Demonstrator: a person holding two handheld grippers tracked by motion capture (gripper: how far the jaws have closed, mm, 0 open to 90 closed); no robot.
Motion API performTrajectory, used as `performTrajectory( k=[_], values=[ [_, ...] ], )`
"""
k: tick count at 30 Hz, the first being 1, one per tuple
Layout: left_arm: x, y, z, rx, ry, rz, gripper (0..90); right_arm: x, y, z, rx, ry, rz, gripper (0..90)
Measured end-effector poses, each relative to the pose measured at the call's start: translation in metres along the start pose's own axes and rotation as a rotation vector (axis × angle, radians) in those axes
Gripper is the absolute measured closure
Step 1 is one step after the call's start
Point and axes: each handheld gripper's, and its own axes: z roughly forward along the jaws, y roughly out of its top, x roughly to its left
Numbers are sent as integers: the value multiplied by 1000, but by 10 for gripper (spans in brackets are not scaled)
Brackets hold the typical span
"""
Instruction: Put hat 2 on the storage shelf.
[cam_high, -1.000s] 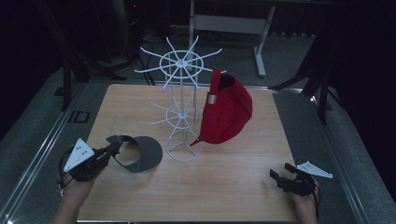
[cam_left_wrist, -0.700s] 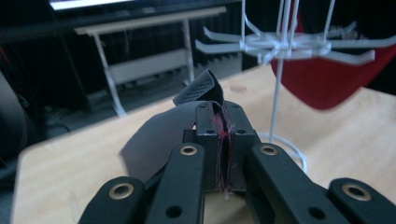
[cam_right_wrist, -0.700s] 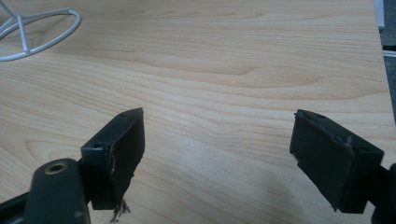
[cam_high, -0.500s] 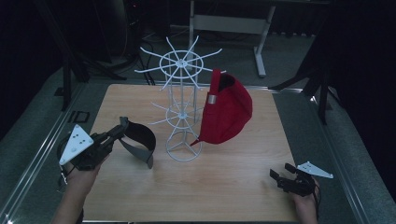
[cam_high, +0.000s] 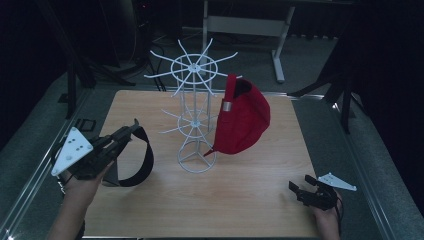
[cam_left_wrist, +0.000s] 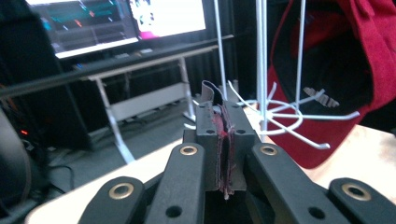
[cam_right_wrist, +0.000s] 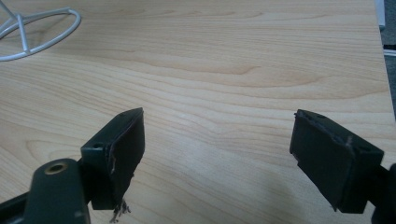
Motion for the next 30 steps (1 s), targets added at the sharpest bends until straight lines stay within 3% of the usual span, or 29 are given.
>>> performTrajectory(
  k=[10,13,14,18,19,21,30],
  values=[
    [-2,34,-11,-63,-5,50,876,0,0,0,1,0,1,178],
    [-3,47,-11,-93,-39,70,876,0,0,-1,-2,2,4,178],
    [-3,53,-12,-105,-69,86,875,0,0,-1,-1,1,4,178],
    [-4,69,-13,-121,-94,128,875,0,0,-1,0,4,3,178],
    [-4,75,-13,-127,-122,130,875,0,0,-1,0,4,3,178],
    [-3,83,-14,-128,-137,145,875,0,0,0,1,4,2,178],
    [-7,104,-8,-134,-202,154,875,0,0,0,3,5,3,178]
  ],
)
